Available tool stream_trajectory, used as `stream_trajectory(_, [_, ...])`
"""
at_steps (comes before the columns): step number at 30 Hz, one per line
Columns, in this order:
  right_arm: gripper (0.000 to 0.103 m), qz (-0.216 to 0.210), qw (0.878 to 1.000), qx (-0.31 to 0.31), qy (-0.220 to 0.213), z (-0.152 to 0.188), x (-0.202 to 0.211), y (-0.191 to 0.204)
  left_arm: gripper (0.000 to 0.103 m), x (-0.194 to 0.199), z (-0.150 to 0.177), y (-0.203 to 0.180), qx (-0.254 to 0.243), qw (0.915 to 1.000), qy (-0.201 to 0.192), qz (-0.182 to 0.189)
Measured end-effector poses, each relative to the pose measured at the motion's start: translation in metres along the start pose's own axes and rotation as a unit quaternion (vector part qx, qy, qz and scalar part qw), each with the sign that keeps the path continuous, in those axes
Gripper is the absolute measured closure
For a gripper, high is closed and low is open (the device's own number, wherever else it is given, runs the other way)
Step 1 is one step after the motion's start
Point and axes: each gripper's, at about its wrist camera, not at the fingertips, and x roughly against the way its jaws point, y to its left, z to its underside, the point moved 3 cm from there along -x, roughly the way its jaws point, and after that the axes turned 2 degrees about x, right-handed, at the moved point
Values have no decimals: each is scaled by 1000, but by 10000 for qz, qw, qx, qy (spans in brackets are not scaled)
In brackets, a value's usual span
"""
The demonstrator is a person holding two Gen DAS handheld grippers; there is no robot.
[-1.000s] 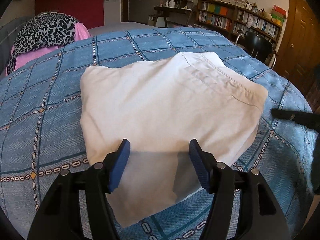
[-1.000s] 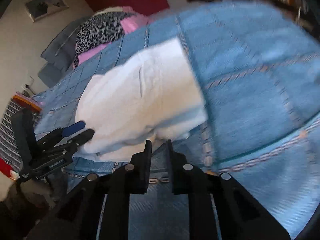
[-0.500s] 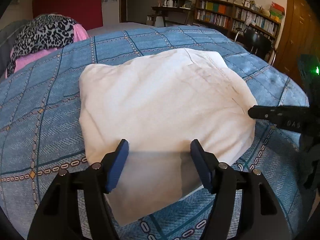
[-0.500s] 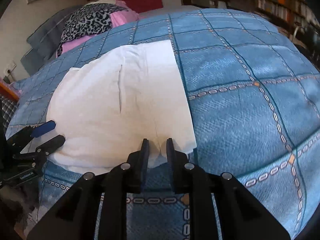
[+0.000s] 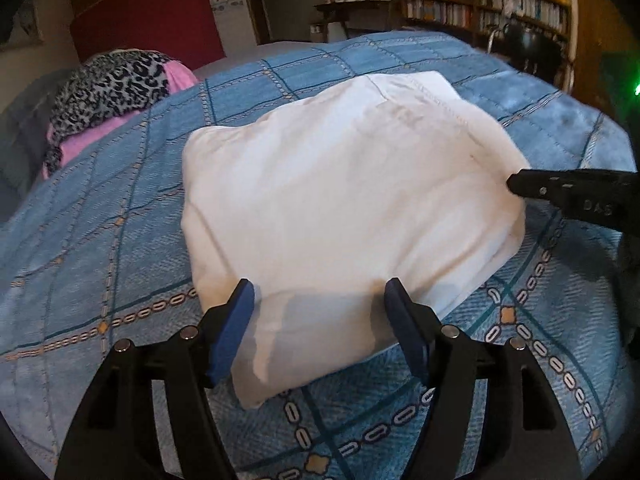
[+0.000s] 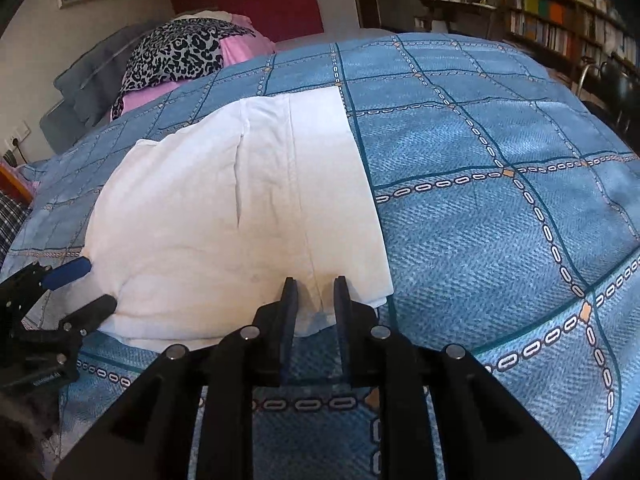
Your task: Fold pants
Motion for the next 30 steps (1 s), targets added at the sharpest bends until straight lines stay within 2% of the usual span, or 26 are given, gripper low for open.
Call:
stream_trajectory(2, [85, -35, 10000, -22, -33, 0, 0, -1, 28, 1, -1, 0, 34, 9999, 36, -162])
stream_trajectory(8, [83, 181, 9996, 205, -43, -1, 1, 7, 27, 4, 1, 3, 227, 9994, 110, -255])
stream_trajectory(11, [83, 145, 9997, 179, -59, -1, 2, 6, 25, 5, 2, 2, 234, 9992, 114, -309])
stream_trajectory(14, [83, 114, 9998, 148, -65, -1, 3, 5, 22, 5, 2, 6, 352, 9988, 149, -294])
stream_trajectory(22, [80, 377, 9987, 347, -69, 3, 6, 13, 19, 13, 13, 17, 815, 9961, 281, -163])
stream_trajectory(23, [78, 359, 9989, 312, -57, 5, 7, 13, 19, 19, 16, 19, 887, 9956, 237, -172])
stream_trajectory(24, [67, 304, 9993, 223, -1, 6, 9, 11, 19, 24, 18, 20, 930, 9953, 192, -195])
stream_trajectory(25, [41, 290, 9995, 90, 125, 9, 11, 8, 19, 30, 21, 21, 960, 9950, 148, -216])
stream_trajectory(26, [33, 378, 9989, -77, 279, 12, 12, 3, 19, 36, 23, 21, 966, 9949, 108, -255])
stream_trajectory(27, [32, 321, 9983, -238, 420, 17, 15, -1, 19, 40, 25, 21, 954, 9950, 64, -299])
stream_trajectory(28, [32, 190, 9988, -258, 378, 23, 21, -1, 17, 46, 26, 21, 923, 9951, -9, -363])
stream_trajectory(30, [32, 272, 9994, -95, 205, 30, 36, 4, 14, 56, 27, 18, 879, 9950, -110, -452])
